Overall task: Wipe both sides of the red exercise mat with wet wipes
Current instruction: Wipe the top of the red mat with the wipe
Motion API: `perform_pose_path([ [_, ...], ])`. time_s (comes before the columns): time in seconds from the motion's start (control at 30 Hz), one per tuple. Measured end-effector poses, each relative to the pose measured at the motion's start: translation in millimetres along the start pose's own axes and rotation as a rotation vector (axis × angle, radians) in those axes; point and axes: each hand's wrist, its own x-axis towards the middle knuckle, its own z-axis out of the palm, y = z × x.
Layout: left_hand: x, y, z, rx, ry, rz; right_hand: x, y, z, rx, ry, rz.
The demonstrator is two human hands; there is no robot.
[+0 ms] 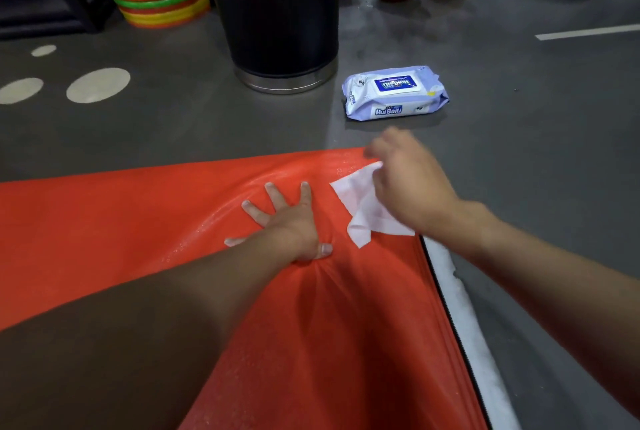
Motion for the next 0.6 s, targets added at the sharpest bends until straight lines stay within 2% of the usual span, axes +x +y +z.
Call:
perform_pose_path([
  [0.07, 1, 0, 0, 0.003, -0.004, 0.000, -15, -2, 24, 0.010, -0.162, -0.009],
  [0.13, 2, 0, 0, 0.004, -0.011, 0.000, -23, 3, 50, -0.110, -0.358, 0.029],
  [0.2, 1, 0, 0, 0.006, -0.009, 0.002, -21, 11, 61, -0.154, -0.411, 0.069],
  [0.3, 0, 0, -1, 0.011, -0.008, 0.003, -1, 7, 54, -0.061, -0.445, 0.124],
  [0.4, 1, -1, 0, 0.004, -0.006, 0.017, 10, -13, 47, 0.007, -0.569, -0.110],
  [0.47, 1, -1, 0, -0.006, -0.005, 0.019, 11, -18, 46, -0.080, -0.463, -0.206],
  [0.53, -1, 0, -1, -0.017, -0.006, 0.006, 13, -13, 40, -0.182, -0.337, -0.182],
  [0.6, -3, 3, -2, -0.021, -0.004, -0.004, 14, -10, 37, -0.327, -0.314, -0.238],
])
